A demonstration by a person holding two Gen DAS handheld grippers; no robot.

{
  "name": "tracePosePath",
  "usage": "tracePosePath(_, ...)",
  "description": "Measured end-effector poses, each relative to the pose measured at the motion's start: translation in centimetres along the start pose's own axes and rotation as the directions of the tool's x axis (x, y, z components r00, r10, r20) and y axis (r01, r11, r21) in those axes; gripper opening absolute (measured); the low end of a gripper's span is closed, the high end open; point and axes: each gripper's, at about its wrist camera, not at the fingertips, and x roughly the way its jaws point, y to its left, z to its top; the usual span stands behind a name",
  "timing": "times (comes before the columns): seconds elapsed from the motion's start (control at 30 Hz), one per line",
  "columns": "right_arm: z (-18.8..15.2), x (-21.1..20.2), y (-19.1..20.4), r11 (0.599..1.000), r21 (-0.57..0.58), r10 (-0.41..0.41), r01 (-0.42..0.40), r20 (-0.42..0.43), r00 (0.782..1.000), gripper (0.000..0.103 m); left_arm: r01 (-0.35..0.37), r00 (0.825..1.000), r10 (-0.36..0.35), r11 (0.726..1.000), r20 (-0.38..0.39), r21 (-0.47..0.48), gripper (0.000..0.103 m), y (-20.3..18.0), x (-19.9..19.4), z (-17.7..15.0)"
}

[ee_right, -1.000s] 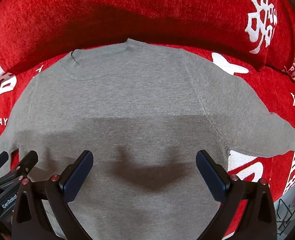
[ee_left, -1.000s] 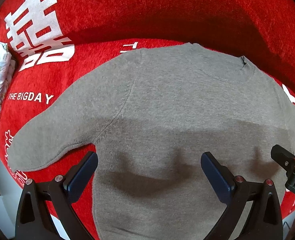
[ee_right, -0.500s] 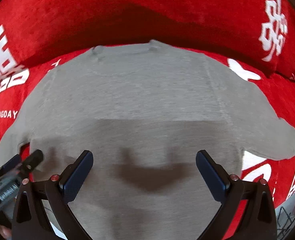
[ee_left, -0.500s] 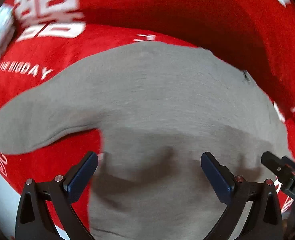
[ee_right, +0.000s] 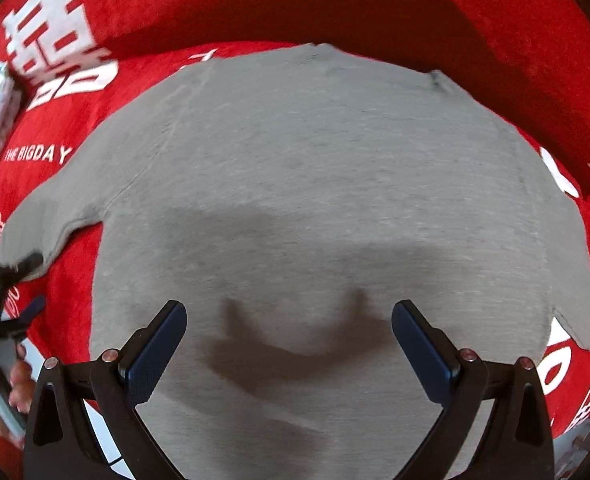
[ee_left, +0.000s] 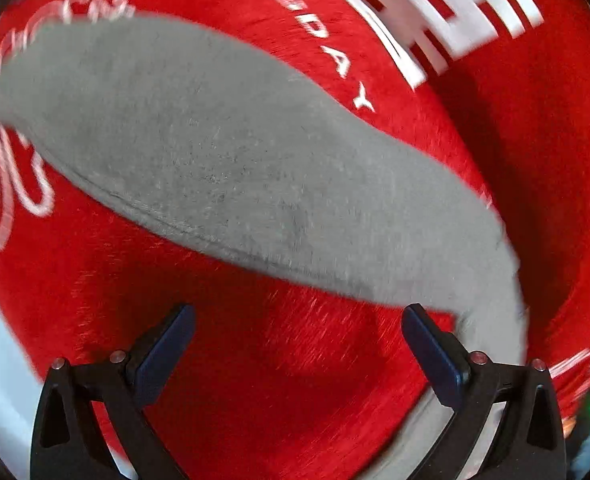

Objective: Fold small clothes

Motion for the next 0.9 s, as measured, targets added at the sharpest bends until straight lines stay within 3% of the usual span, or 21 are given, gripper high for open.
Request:
tracePosePath(0.3,-0.6,0.5,2.6,1.0,-0.028,0.003,-0.003,-0.015,1.0,0.102,0.143,0.989,-0.135,0.981,0.065,-0.131,0.1,0.3,1.7,2.9)
tracePosePath(0.37,-0.7,0.4,2.9,1.0,-0.031,0.005,-0.005,-0.013,1.0,0.102,0.111,0.991,-0.102,0.987,0.085,-0.114,0.071,0.7,1.0,3.0)
tracePosePath(0.4,-0.8,0.3,3.0,0.999,-0.031,0.006,-0.006,-0.012,1.0,0.102,0.101,0.992,-0.092,0.99,0.087,-0.101,0.061,0.5,0.4,3.4)
tracePosePath(0.47,-0.8,0.3,3.0,1.0,-0.026,0.005,-0.005,-0.01,1.0,0.102,0.091,0.993,-0.085,0.993,0.084,-0.07,0.021,1.2,-0.1,3.9)
tracePosePath(0.5,-0.8,0.3,3.0,1.0,-0.021,0.005,-0.006,-0.01,1.0,0.102,0.091,0.993,-0.086,0.994,0.083,-0.056,0.015,1.4,-0.1,4.1)
tracePosePath(0.63,-0.8,0.2,2.7,1.0,0.002,0.01,-0.01,-0.003,1.0,0.102,0.059,0.99,-0.067,0.996,0.126,0.063,0.014,-0.6,-1.6,5.0)
tracePosePath(0.73,-0.8,0.0,2.5,1.0,0.016,0.012,-0.012,0.014,1.0,0.102,0.035,0.984,-0.068,0.981,0.167,0.191,0.01,-3.6,-3.2,4.7)
tracePosePath(0.83,-1.1,-0.8,1.4,0.998,0.054,0.016,-0.018,0.036,0.999,0.102,0.038,0.977,-0.104,0.944,0.186,0.327,0.01,-7.7,-4.6,4.5)
tracePosePath(0.9,-1.4,-1.4,0.4,0.996,0.086,0.025,-0.029,0.055,0.998,0.102,0.052,0.972,-0.144,0.902,0.185,0.429,0.01,-11.2,-5.5,3.6)
